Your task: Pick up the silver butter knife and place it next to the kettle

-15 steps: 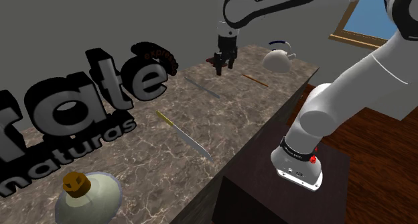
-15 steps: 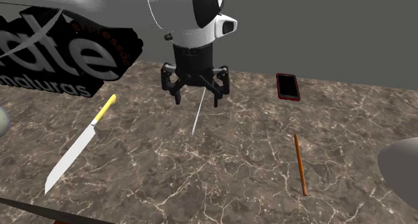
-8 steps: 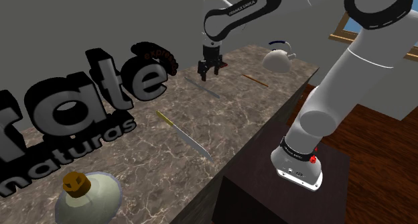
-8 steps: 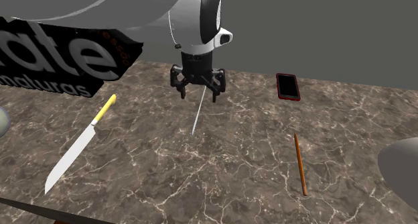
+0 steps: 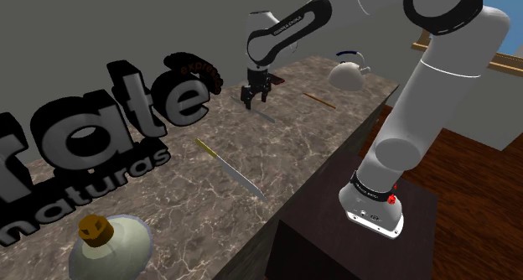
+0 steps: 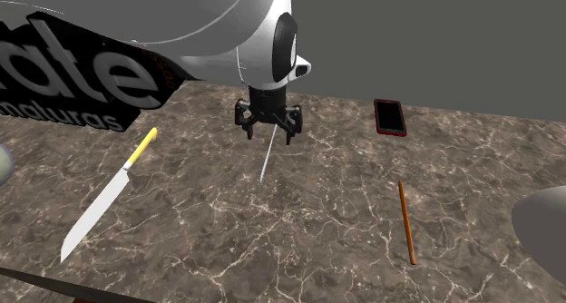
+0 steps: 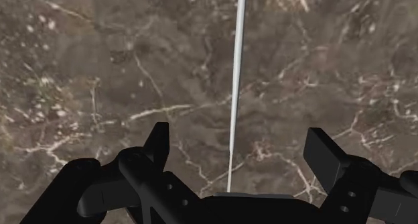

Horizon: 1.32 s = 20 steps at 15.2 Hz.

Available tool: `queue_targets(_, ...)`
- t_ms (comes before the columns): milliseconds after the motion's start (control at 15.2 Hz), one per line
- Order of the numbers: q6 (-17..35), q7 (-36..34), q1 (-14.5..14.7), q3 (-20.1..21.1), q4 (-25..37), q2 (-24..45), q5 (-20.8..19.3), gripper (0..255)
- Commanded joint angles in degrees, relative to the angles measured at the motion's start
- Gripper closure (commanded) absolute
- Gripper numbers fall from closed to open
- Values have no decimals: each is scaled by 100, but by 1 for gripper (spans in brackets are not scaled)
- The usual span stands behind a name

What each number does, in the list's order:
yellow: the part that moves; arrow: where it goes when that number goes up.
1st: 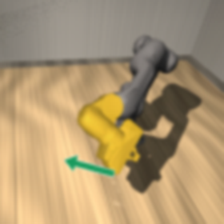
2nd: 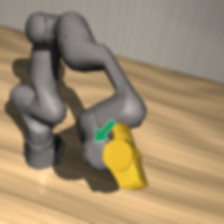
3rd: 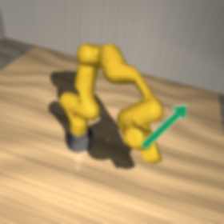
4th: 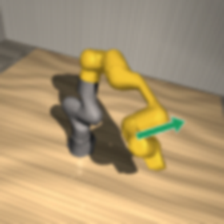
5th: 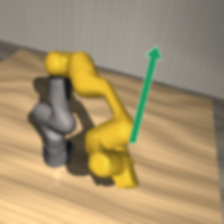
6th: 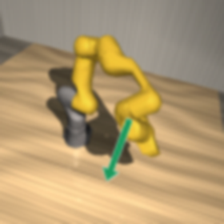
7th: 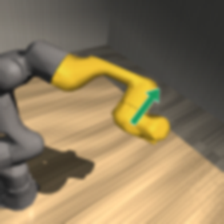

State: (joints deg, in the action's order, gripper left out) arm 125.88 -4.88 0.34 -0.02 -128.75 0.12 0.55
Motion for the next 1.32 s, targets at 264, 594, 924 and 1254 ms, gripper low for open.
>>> queue_targets(264, 184, -3, 3, 3, -71, 110, 2, 0)
queue_targets(594, 183, -3, 3, 3, -71, 109, 2, 255)
queue_targets(924, 183, -4, 3, 3, -71, 109, 2, 255)
queue_targets(1254, 108, -4, 2, 2, -41, 64, 1, 255)
